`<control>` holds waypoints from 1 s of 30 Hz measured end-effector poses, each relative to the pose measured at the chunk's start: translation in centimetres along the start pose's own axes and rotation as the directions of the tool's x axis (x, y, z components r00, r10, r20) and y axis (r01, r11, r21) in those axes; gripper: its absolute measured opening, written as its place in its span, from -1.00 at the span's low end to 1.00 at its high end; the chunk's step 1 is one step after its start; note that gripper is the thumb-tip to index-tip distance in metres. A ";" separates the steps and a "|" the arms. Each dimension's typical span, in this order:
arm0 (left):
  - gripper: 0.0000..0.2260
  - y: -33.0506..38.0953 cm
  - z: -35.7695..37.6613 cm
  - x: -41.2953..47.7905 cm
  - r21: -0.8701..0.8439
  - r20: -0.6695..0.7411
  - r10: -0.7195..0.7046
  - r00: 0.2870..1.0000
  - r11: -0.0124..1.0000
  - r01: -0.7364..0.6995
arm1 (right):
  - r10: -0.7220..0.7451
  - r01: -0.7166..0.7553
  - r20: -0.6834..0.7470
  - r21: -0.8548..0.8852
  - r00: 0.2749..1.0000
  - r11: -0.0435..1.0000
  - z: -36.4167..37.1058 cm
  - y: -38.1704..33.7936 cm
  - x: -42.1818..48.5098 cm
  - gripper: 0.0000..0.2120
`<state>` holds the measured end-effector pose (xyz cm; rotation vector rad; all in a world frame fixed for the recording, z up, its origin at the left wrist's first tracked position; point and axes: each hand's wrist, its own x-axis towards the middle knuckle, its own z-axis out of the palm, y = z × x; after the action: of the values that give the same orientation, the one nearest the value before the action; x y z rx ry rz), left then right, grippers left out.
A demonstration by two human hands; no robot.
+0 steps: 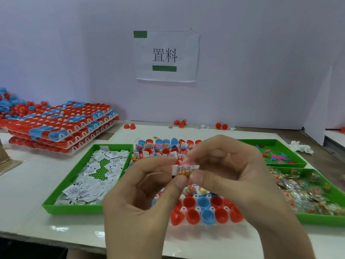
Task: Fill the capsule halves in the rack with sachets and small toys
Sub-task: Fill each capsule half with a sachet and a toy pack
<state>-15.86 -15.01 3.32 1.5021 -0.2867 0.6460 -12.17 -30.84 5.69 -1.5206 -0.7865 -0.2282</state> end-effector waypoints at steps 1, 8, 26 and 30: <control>-0.74 0.0 -0.1 -0.1 -0.021 -0.017 -0.025 1.000 0.999 0.025 | 0.006 -0.006 -0.004 0.008 1.000 1.000 0.0 0.1 0.0 -0.76; -0.82 0.1 -1.2 0.7 -0.030 -0.026 -0.067 0.997 0.997 0.066 | 0.016 -0.018 -0.013 -0.092 1.000 0.996 0.7 0.6 0.3 -0.77; -0.90 -5.4 -6.1 4.5 0.835 0.521 -0.362 0.773 0.404 -0.374 | 0.093 -0.131 -0.253 -0.138 0.963 0.982 -1.3 2.5 0.6 -0.79; -0.90 -5.4 -5.7 4.3 0.848 0.514 -0.414 0.752 0.375 -0.373 | 0.086 -0.124 -0.260 -0.136 0.962 0.983 -1.3 2.5 0.5 -0.81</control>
<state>-10.56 -8.24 0.79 2.9132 -0.4866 0.1264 -9.89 -31.63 4.15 -1.6323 -0.4923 -0.4015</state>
